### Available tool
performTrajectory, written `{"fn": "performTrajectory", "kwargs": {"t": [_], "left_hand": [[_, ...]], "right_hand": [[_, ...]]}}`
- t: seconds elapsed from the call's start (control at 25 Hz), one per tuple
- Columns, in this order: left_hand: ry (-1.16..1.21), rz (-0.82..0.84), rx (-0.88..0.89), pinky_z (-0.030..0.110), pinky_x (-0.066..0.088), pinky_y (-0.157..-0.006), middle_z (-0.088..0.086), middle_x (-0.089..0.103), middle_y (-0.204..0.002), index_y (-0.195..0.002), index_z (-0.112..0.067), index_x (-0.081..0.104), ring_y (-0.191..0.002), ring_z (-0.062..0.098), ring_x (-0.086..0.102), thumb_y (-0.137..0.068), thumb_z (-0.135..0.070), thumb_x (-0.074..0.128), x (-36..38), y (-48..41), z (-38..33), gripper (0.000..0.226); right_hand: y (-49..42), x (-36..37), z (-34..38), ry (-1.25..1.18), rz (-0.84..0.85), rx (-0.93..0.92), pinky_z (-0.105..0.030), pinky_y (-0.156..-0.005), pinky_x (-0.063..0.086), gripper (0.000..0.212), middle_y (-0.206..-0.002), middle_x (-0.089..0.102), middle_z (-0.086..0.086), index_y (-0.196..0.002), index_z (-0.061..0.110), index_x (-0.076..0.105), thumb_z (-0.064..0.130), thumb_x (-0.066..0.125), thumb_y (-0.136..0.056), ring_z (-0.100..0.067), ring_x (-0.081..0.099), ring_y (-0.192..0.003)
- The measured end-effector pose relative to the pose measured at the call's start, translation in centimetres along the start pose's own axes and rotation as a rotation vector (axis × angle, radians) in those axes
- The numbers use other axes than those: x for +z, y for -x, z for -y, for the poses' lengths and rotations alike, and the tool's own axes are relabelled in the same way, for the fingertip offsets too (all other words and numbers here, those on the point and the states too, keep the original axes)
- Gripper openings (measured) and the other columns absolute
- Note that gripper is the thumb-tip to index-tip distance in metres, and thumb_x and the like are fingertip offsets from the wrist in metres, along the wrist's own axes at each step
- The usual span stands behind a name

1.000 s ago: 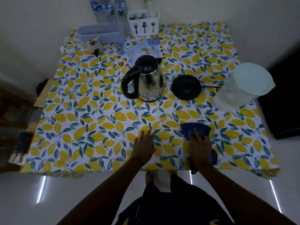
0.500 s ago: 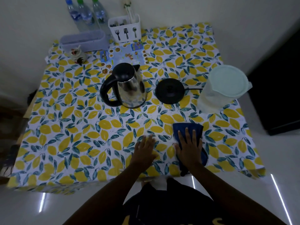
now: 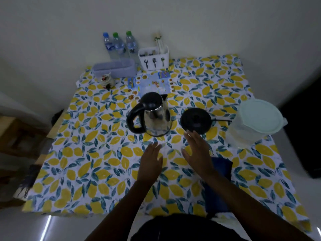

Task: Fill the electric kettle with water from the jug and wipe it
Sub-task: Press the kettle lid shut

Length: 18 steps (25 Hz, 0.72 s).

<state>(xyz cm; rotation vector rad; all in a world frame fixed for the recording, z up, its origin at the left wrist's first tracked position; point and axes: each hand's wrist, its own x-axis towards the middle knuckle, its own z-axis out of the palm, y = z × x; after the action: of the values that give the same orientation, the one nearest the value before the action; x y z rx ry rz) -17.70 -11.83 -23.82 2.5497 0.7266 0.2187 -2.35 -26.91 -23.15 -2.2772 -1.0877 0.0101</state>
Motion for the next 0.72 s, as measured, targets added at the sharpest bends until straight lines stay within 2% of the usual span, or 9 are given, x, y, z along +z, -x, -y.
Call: {"fn": "performTrajectory", "kwargs": {"t": [0.08,0.16,0.24,0.32,0.4,0.48,0.56,0.72], "left_hand": [[0.02,-0.148,-0.006,0.046,0.033,-0.114,0.011,0.041,-0.149,-0.14,-0.013,0.043,-0.141,0.027,0.032,-0.095,-0.021,0.055,-3.3,-2.6,0.9,0.047],[0.024,-0.271,-0.024,0.044,0.032,-0.113,0.013,0.037,-0.151,-0.141,-0.012,0.039,-0.141,0.028,0.03,-0.096,-0.022,0.053,-6.2,-5.4,1.5,0.048],[0.029,-0.307,-0.06,0.046,0.03,-0.114,0.014,0.031,-0.153,-0.144,-0.011,0.034,-0.142,0.03,0.024,-0.095,-0.021,0.054,-8.5,-7.7,2.2,0.053],[0.057,-0.257,-0.065,0.047,0.029,-0.114,0.015,0.029,-0.155,-0.147,-0.012,0.027,-0.144,0.032,0.023,-0.096,-0.021,0.053,-9.8,-9.6,3.0,0.059],[0.138,-0.139,-0.046,0.045,0.036,-0.109,0.015,0.034,-0.152,-0.149,-0.012,0.024,-0.138,0.032,0.035,-0.097,-0.023,0.051,-10.3,-11.0,3.9,0.059],[0.218,-0.064,-0.06,0.041,0.044,-0.097,0.015,0.043,-0.145,-0.147,-0.014,0.027,-0.126,0.032,0.049,-0.098,-0.023,0.049,-10.6,-11.8,4.4,0.055],[0.271,-0.041,-0.102,0.034,0.044,-0.085,0.014,0.052,-0.136,-0.143,-0.017,0.033,-0.116,0.032,0.055,-0.098,-0.021,0.049,-10.9,-12.3,4.8,0.048],[0.271,-0.035,-0.139,0.029,0.038,-0.081,0.015,0.053,-0.134,-0.144,-0.016,0.032,-0.114,0.033,0.055,-0.099,-0.019,0.047,-11.0,-12.5,4.6,0.048]], "right_hand": [[-4.4,-0.2,2.4,0.018,-0.001,-0.079,-0.045,-0.106,0.033,0.071,-0.15,0.038,-0.006,-0.144,0.016,0.035,0.039,0.066,-0.084,-0.024,0.027,-0.142],[-8.7,-0.3,4.7,0.077,0.027,-0.147,-0.048,-0.108,0.03,0.084,-0.155,0.03,-0.007,-0.148,0.018,0.024,0.046,0.067,-0.081,-0.025,0.02,-0.145],[-12.2,-0.1,6.8,0.113,0.096,-0.165,-0.051,-0.112,0.023,0.094,-0.159,0.017,-0.007,-0.151,0.02,0.013,0.051,0.067,-0.079,-0.025,0.009,-0.147],[-15.1,0.3,8.1,0.178,0.16,-0.158,-0.053,-0.114,0.016,0.1,-0.162,0.006,-0.005,-0.152,0.02,0.005,0.054,0.065,-0.08,-0.024,0.0,-0.148],[-17.1,0.8,8.6,0.221,0.23,-0.14,-0.055,-0.115,0.017,0.103,-0.162,0.001,-0.005,-0.152,0.018,0.002,0.053,0.067,-0.079,-0.025,-0.001,-0.148],[-17.9,1.5,8.6,0.191,0.268,-0.138,-0.055,-0.111,0.026,0.104,-0.161,0.004,-0.007,-0.152,0.015,0.005,0.047,0.07,-0.078,-0.028,0.004,-0.148],[-17.9,2.1,8.4,0.116,0.257,-0.124,-0.053,-0.109,0.033,0.105,-0.161,0.009,-0.007,-0.151,0.016,0.006,0.041,0.074,-0.077,-0.029,0.009,-0.147],[-17.1,2.0,8.5,-0.045,0.199,-0.078,-0.056,-0.105,0.037,0.103,-0.159,0.019,-0.004,-0.151,0.02,0.011,0.029,0.079,-0.075,-0.03,0.01,-0.146]]}}
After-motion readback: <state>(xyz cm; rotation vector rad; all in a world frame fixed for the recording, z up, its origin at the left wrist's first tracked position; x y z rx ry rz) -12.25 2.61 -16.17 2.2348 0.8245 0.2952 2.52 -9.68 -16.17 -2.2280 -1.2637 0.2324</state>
